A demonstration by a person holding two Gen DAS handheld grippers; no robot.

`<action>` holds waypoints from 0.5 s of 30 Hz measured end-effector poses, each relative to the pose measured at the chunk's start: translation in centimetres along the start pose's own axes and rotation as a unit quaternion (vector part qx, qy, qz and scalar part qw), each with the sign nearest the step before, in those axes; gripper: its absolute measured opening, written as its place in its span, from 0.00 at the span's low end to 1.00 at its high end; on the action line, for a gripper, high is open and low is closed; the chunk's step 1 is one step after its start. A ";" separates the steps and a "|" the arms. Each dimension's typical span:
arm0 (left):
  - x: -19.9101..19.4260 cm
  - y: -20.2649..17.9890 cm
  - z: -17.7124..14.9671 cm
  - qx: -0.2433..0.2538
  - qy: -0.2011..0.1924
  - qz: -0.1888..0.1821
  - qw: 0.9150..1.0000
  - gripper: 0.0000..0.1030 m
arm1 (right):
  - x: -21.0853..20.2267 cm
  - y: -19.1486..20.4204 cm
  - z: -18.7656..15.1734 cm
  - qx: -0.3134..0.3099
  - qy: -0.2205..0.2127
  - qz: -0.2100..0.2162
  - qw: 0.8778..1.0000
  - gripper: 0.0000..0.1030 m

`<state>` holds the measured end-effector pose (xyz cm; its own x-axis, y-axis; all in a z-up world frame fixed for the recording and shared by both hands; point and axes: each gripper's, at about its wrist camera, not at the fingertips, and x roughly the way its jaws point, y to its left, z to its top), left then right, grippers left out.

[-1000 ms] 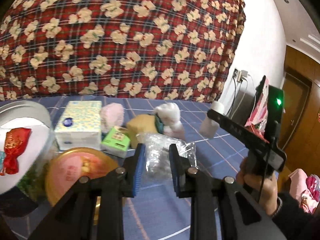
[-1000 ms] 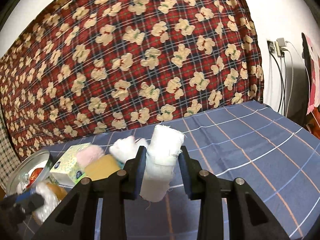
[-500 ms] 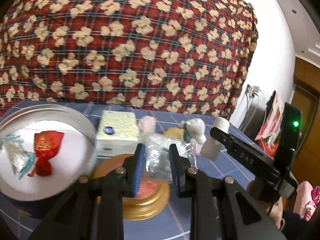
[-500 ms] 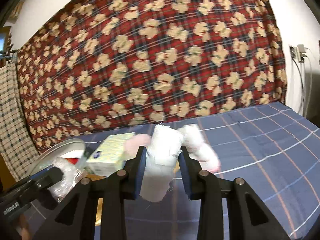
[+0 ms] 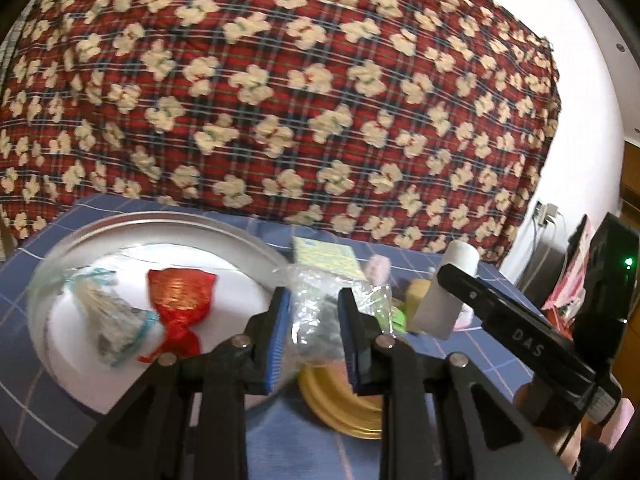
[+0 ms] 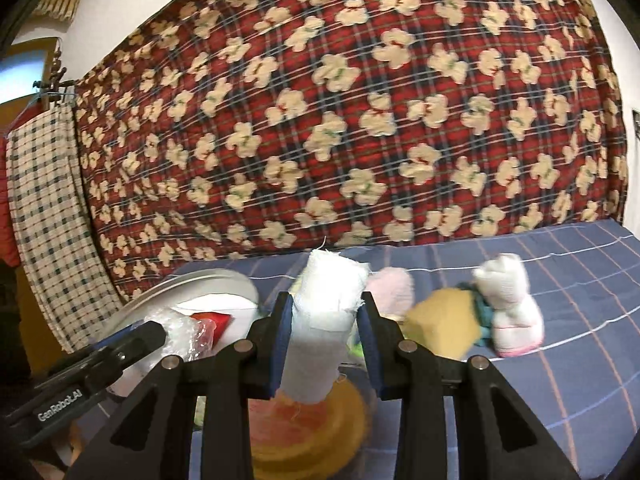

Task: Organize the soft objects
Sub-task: 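Lower the clear bag into the tin and open the left gripper while the right carries the roll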

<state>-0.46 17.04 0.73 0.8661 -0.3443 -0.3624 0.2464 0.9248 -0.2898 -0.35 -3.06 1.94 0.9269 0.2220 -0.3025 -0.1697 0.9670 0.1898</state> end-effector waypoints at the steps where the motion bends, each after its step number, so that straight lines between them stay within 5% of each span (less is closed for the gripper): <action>1: -0.2 0.6 0.1 -0.002 -0.004 0.006 1.000 0.23 | 0.2 0.5 0.0 -0.002 0.001 0.005 1.000 0.35; 15: -1.9 8.3 1.0 -0.062 -0.029 0.076 0.995 0.23 | 3.8 7.3 -0.1 -0.037 0.019 0.057 0.998 0.35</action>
<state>0.35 25.59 -0.11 0.9139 -0.1891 -0.3593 0.0587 0.9371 -0.3440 1.95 4.89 2.11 0.8872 0.3340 -0.3184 -0.2987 0.9416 0.1556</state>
